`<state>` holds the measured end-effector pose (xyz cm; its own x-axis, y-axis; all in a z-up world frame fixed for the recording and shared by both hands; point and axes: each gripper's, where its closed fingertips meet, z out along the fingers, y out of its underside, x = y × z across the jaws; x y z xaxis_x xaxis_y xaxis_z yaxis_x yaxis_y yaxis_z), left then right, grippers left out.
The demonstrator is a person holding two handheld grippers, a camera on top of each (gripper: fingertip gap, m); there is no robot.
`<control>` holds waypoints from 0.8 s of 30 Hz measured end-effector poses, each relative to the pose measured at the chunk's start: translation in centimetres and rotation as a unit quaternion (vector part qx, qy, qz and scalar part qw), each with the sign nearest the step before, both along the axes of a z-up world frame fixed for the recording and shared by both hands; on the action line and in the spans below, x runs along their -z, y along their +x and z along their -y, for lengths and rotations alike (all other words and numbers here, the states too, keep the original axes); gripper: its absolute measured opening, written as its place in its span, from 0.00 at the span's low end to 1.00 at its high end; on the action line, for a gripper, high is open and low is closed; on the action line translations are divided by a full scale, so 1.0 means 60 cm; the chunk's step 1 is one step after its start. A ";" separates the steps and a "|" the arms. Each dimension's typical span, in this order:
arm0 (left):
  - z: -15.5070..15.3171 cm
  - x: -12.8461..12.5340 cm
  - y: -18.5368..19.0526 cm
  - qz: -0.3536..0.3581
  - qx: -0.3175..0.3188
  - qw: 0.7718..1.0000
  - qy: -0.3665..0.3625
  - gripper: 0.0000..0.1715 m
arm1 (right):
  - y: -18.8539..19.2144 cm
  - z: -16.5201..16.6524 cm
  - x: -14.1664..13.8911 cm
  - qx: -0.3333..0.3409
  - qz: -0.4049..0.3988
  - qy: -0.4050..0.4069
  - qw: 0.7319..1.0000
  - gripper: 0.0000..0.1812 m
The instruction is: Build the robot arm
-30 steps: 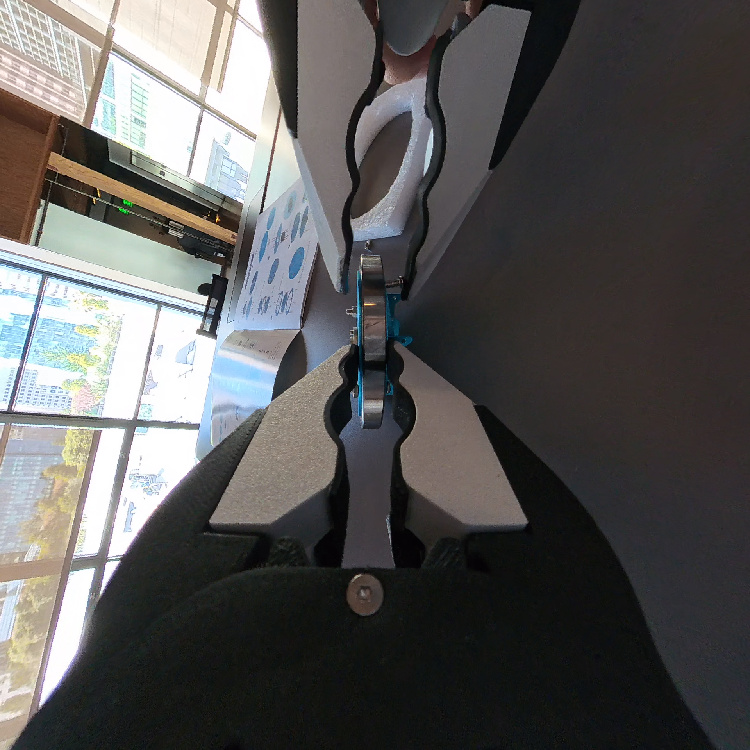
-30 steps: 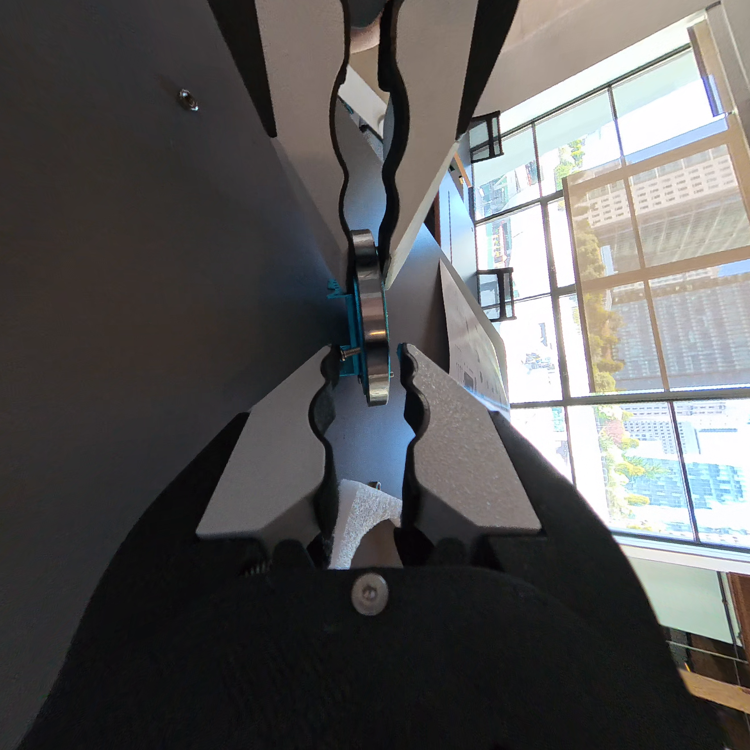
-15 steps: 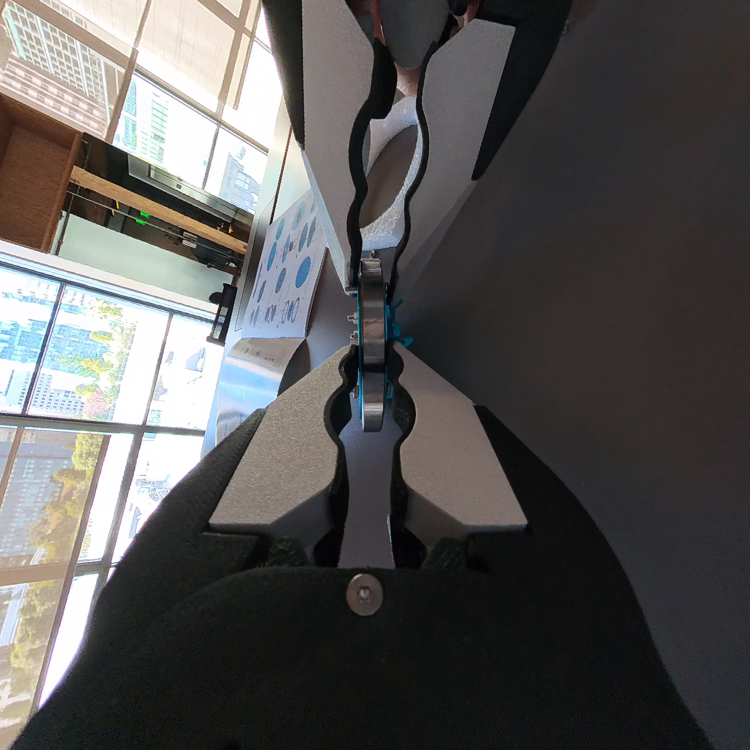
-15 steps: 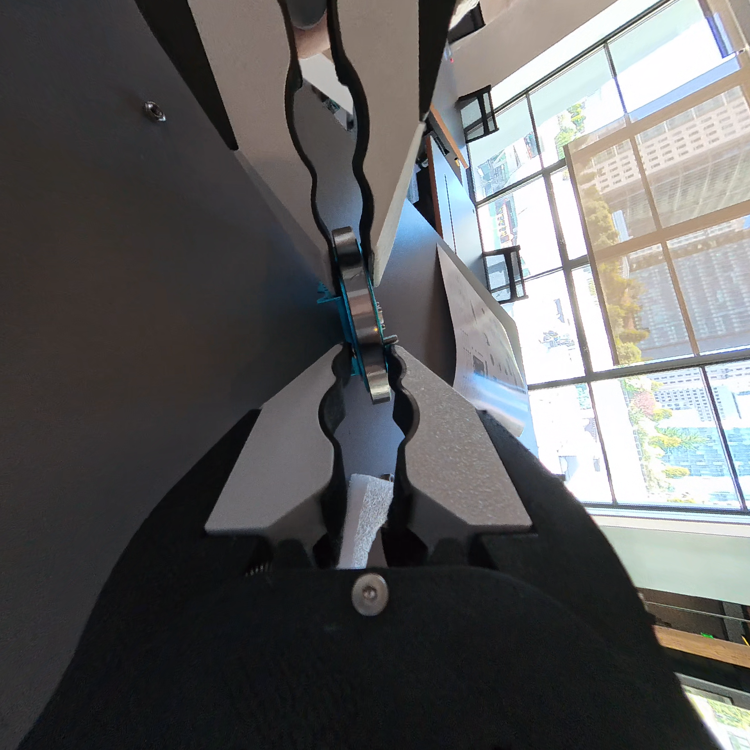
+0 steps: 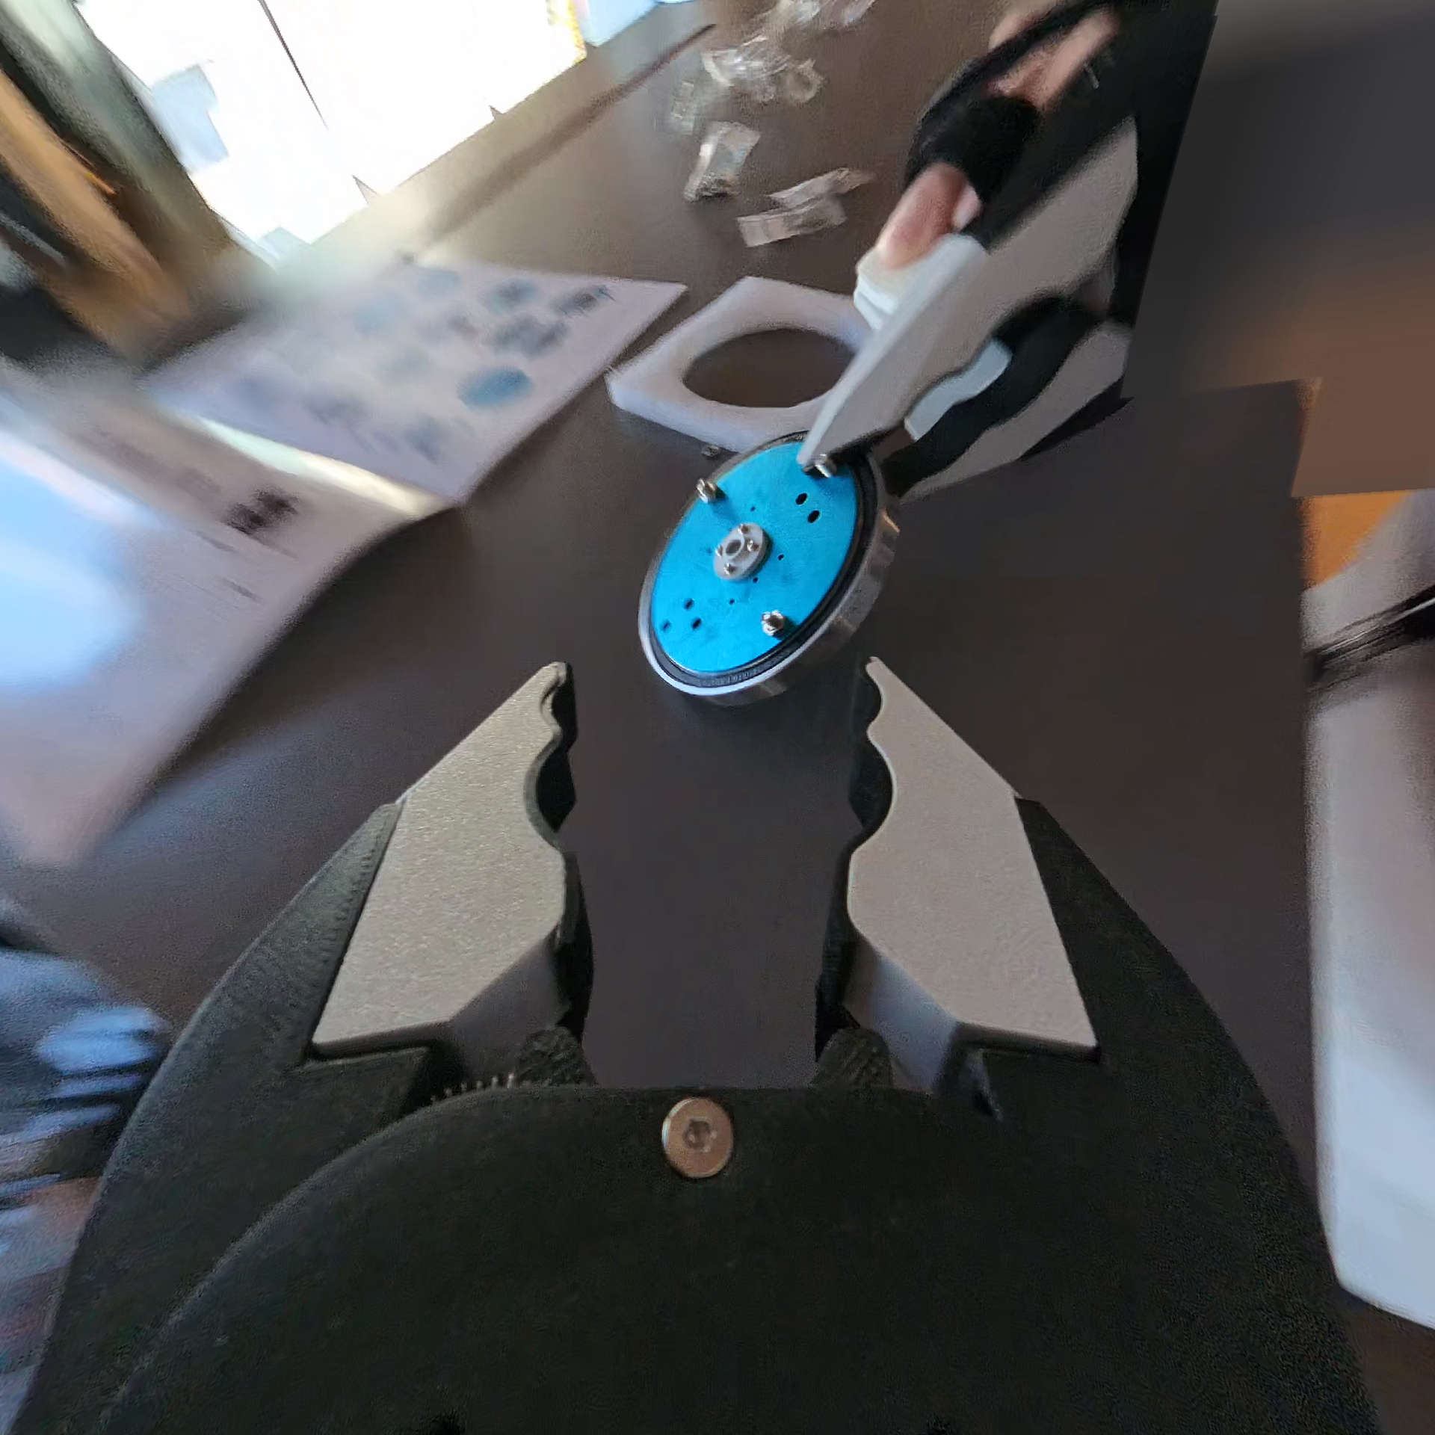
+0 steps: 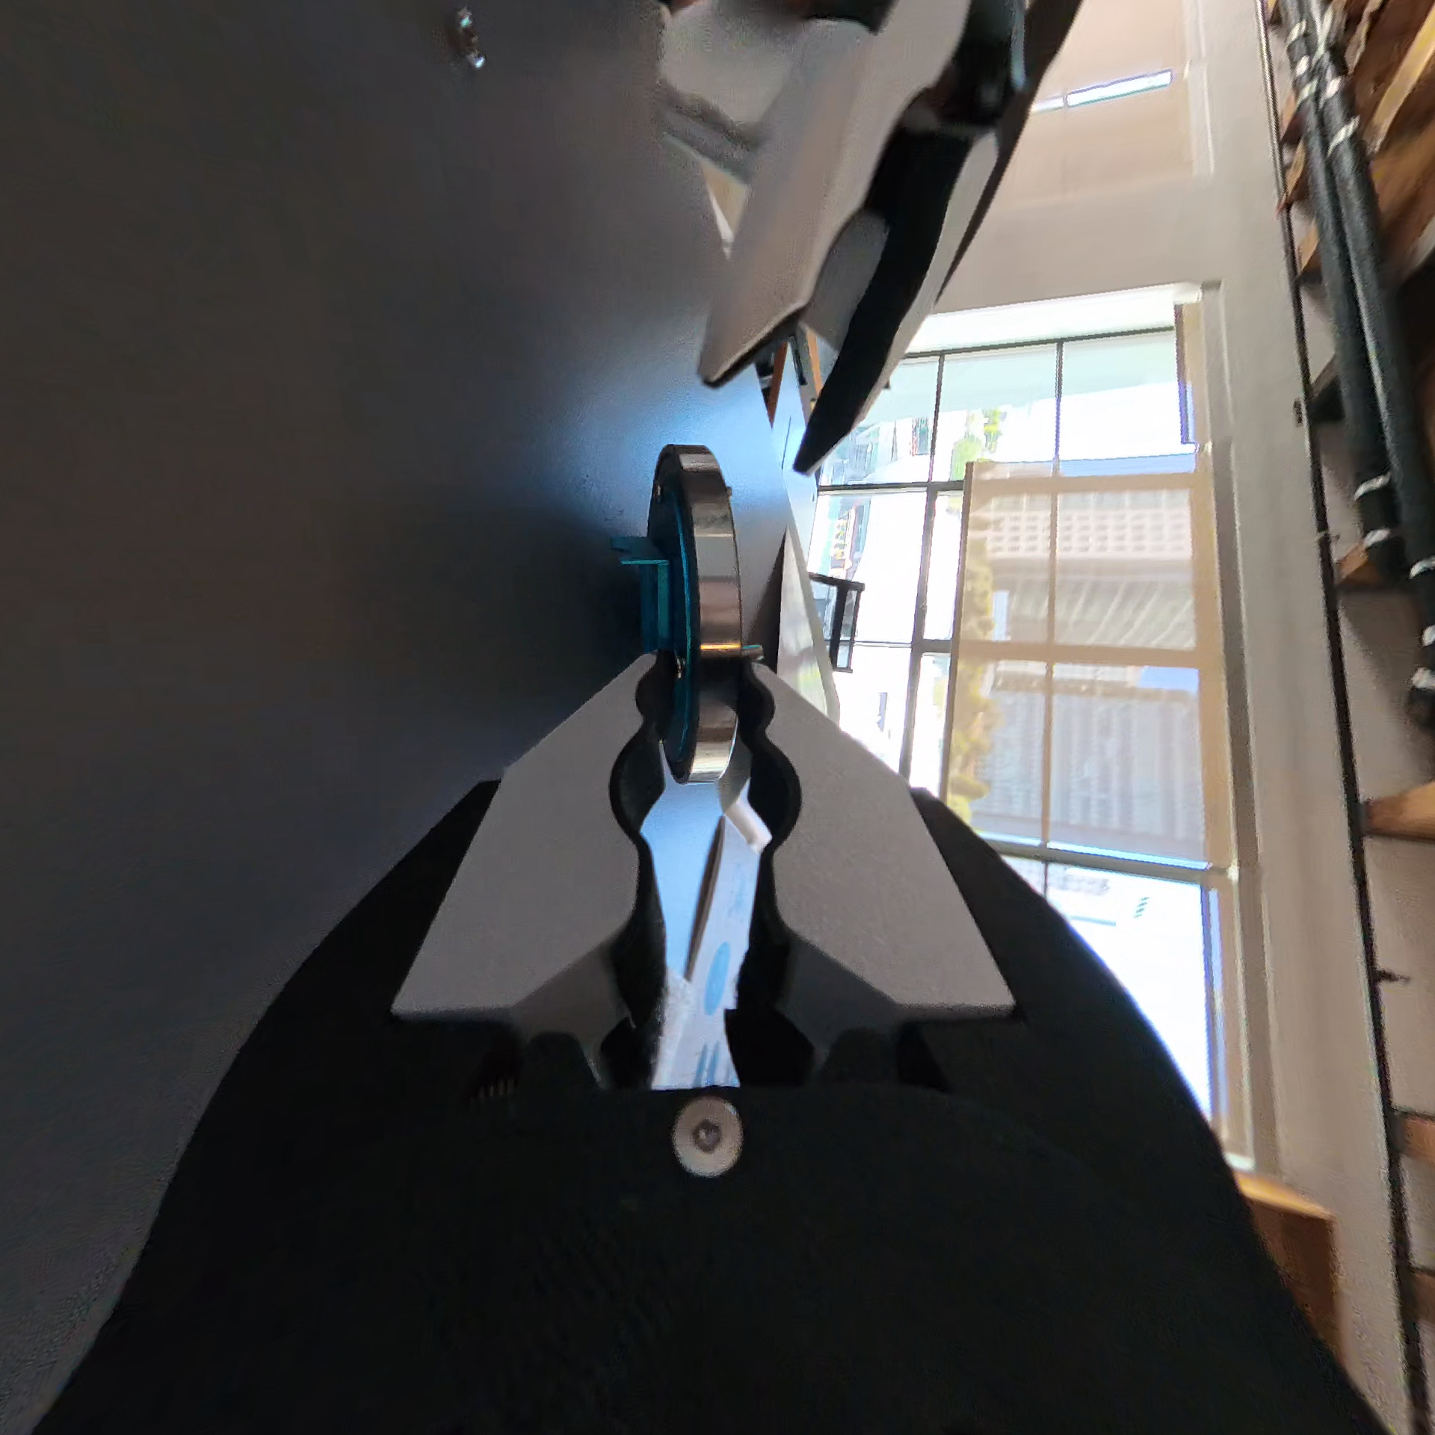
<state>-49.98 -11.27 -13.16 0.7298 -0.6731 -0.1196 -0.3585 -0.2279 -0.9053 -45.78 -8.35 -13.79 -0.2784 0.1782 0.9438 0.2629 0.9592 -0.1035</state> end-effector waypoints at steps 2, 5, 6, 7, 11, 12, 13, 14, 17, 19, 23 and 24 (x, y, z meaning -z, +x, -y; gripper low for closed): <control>-0.009 0.008 -0.003 0.054 0.025 0.996 -0.065 0.45 | -0.001 -0.009 0.000 -0.015 0.014 0.019 1.000 0.08; -0.038 0.014 0.001 0.055 0.045 0.993 -0.090 0.50 | 0.000 -0.031 -0.004 -0.042 0.039 0.036 0.998 0.08; -0.044 0.021 0.007 0.046 0.055 0.992 -0.108 0.51 | -0.001 -0.042 -0.004 -0.046 0.047 0.040 0.997 0.08; -0.051 0.028 0.015 0.039 0.066 0.989 -0.126 0.52 | -0.001 -0.054 -0.004 -0.050 0.056 0.041 0.996 0.08; -0.088 0.060 0.047 0.009 0.088 0.981 -0.176 0.54 | 0.001 -0.106 -0.005 -0.063 0.076 0.053 0.994 0.08; -0.100 0.065 0.054 0.009 0.086 0.979 -0.184 0.54 | 0.003 -0.118 -0.005 -0.066 0.079 0.052 0.993 0.08; -0.114 0.067 0.059 0.013 0.079 0.978 -0.191 0.54 | 0.007 -0.129 -0.005 -0.070 0.079 0.051 0.993 0.08; -0.130 0.063 0.063 0.025 0.070 0.979 -0.190 0.54 | 0.011 -0.141 -0.004 -0.070 0.080 0.046 0.993 0.08; -0.168 0.058 0.069 0.059 0.046 0.976 -0.204 0.53 | 0.027 -0.176 0.000 -0.071 0.079 0.044 0.993 0.08; -0.185 0.056 0.076 0.064 0.044 0.976 -0.205 0.51 | 0.038 -0.194 0.005 -0.072 0.078 0.040 0.994 0.08; -0.217 0.054 0.085 0.051 0.042 0.980 -0.187 0.47 | 0.049 -0.215 0.011 -0.072 0.062 0.032 0.995 0.08; -0.222 0.057 0.086 0.040 0.040 0.981 -0.184 0.47 | 0.050 -0.218 0.012 -0.070 0.057 0.031 0.995 0.08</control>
<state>-44.82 2.07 -16.60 0.6692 -0.7159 0.1989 -0.3193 -0.5188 -0.7930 -42.78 4.73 -14.49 -0.4032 0.0721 0.9123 0.1326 0.9910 -0.0197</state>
